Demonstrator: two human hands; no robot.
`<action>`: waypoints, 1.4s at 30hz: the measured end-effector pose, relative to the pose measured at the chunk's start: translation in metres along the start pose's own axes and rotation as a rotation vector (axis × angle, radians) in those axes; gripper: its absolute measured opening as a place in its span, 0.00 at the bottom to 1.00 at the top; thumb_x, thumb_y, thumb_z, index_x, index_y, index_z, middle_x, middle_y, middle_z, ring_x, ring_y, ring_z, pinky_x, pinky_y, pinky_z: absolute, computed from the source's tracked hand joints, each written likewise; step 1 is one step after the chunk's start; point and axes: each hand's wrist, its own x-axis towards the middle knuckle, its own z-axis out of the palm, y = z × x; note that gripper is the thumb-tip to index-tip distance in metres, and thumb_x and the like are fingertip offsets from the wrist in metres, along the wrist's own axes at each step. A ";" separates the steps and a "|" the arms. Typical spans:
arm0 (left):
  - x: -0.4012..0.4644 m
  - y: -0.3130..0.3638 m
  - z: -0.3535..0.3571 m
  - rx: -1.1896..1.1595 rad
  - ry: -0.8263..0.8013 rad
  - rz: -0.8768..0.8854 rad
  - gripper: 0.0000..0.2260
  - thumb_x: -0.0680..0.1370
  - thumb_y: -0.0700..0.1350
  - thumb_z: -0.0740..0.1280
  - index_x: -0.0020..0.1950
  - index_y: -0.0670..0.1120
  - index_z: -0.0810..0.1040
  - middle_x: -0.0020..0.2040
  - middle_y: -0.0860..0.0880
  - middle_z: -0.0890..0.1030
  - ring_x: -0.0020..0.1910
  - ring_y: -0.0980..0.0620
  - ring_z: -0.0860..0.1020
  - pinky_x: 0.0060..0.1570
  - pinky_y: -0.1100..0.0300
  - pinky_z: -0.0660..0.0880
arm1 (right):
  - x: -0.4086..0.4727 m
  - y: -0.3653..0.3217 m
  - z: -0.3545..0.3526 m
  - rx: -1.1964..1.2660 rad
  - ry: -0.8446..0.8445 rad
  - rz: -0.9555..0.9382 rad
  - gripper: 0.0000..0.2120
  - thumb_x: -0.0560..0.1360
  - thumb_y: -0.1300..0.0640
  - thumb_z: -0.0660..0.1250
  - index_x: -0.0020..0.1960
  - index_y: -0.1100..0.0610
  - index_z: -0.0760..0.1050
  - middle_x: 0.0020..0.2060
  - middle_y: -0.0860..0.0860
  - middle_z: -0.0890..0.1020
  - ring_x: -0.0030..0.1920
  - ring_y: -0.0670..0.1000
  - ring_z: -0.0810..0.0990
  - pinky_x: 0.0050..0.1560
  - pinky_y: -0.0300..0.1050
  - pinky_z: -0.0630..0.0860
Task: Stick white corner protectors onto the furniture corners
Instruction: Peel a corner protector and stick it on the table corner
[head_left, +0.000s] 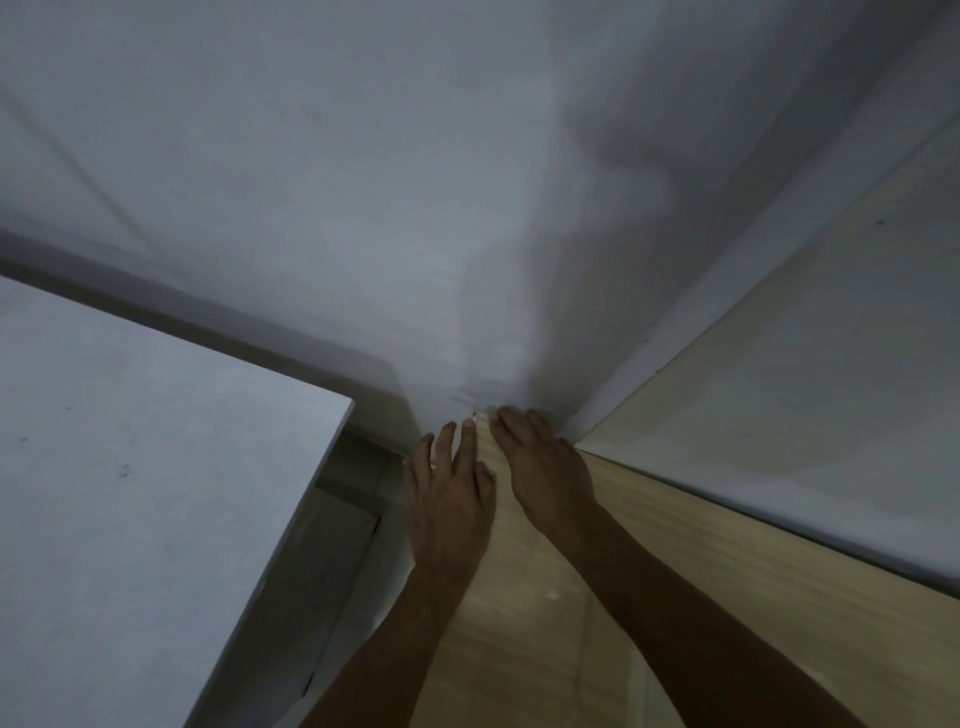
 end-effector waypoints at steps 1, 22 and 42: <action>-0.001 -0.001 0.000 0.014 -0.009 -0.003 0.23 0.82 0.51 0.54 0.76 0.49 0.60 0.75 0.46 0.64 0.73 0.44 0.62 0.71 0.42 0.60 | 0.000 0.001 -0.002 -0.016 -0.004 -0.001 0.27 0.79 0.61 0.56 0.76 0.52 0.54 0.76 0.47 0.57 0.76 0.52 0.55 0.64 0.51 0.70; -0.007 -0.008 -0.002 0.017 -0.064 -0.025 0.24 0.81 0.58 0.46 0.77 0.56 0.52 0.76 0.46 0.60 0.75 0.44 0.57 0.73 0.42 0.57 | 0.016 -0.011 -0.023 -0.056 -0.063 0.036 0.28 0.79 0.60 0.57 0.77 0.47 0.53 0.71 0.51 0.66 0.69 0.57 0.66 0.61 0.55 0.73; -0.006 -0.008 0.001 -0.054 -0.003 -0.008 0.23 0.81 0.53 0.56 0.76 0.51 0.61 0.72 0.40 0.65 0.71 0.42 0.61 0.68 0.44 0.64 | -0.003 -0.003 0.004 -0.017 -0.047 -0.032 0.30 0.80 0.62 0.57 0.78 0.56 0.48 0.78 0.51 0.50 0.75 0.55 0.55 0.73 0.51 0.58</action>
